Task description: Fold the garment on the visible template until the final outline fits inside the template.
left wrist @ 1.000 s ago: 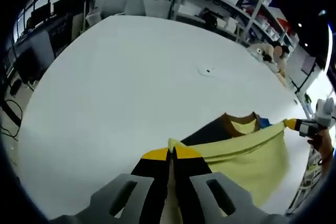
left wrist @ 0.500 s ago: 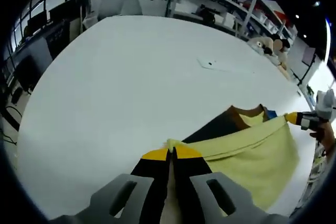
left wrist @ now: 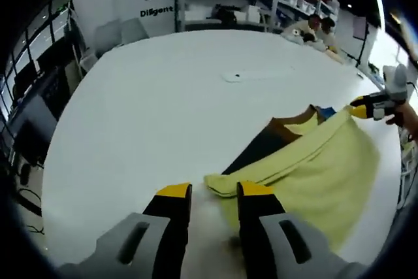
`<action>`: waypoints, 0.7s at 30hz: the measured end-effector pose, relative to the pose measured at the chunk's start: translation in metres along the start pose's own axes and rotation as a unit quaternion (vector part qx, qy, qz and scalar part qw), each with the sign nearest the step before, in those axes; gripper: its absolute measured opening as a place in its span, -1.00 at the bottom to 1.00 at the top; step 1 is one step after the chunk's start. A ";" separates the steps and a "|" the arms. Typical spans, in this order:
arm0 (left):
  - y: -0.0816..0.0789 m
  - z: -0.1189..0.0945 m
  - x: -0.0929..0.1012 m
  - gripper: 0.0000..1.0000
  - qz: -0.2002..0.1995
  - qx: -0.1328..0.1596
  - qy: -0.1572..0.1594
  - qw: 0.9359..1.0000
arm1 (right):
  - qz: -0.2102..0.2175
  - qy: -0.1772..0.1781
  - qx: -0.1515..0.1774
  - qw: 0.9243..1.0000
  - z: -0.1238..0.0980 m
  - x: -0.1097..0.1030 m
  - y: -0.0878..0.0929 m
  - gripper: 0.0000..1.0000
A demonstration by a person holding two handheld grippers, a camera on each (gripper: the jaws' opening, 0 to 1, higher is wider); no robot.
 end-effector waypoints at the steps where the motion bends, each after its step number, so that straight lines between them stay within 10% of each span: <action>1: -0.002 -0.002 0.002 -0.31 0.022 0.006 0.005 1.000 | -0.012 0.000 0.002 1.000 -0.002 0.000 0.000 -0.33; 8: -0.002 -0.005 0.014 -0.09 0.107 0.025 0.034 0.993 | -0.158 -0.009 0.007 0.987 -0.009 -0.004 0.000 -0.10; 13: -0.006 0.000 0.007 -0.13 0.186 0.039 0.016 0.982 | -0.261 -0.015 0.007 0.965 -0.004 -0.008 -0.002 -0.19; 21: -0.009 0.009 0.004 -0.22 0.197 0.047 0.024 0.979 | -0.285 -0.032 0.005 0.958 0.010 -0.008 0.001 -0.44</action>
Point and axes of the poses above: the point that each gripper's makers call its tool centre point, and the gripper's own axes: z roughly forward along the fingers, x roughly to its right, y roughly out of its underside, the point moved 1 cm from there along -z, roughly backward along the fingers, and after that the axes turned 4 degrees about -y, right-handed, at the moved point
